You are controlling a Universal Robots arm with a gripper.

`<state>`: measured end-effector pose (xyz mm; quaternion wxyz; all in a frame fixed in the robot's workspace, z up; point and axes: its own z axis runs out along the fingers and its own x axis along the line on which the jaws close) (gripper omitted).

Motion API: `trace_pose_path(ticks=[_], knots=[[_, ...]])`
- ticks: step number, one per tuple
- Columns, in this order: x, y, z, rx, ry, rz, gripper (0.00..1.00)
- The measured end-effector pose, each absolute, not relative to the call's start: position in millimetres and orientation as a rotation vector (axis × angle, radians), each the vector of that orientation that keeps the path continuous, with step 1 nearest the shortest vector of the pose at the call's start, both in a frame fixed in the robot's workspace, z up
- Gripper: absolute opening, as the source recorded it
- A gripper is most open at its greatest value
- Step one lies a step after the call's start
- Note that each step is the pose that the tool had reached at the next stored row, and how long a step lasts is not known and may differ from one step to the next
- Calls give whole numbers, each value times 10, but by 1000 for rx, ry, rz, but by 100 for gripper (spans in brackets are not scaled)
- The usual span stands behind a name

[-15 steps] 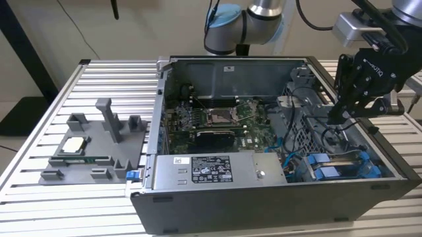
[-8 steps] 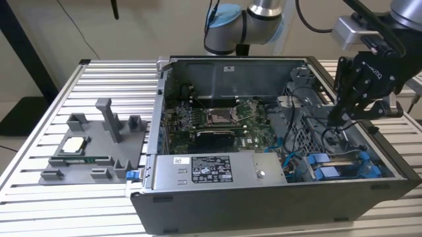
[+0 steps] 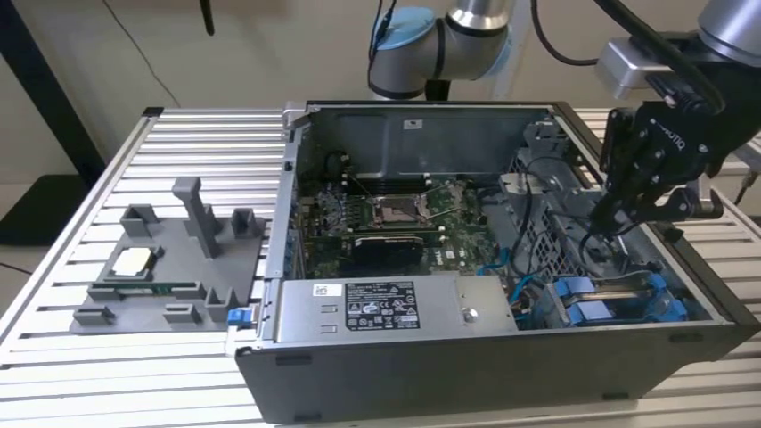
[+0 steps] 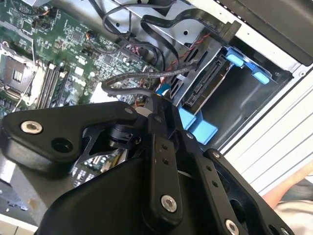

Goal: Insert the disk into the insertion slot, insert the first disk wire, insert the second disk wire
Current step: 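Insert the second disk wire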

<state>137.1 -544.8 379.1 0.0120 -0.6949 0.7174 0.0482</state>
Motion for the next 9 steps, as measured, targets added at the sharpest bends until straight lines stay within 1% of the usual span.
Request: trace_pose_path(ticks=[9], knots=[[1374, -5453, 3708, -2172, 2243, 137, 19]])
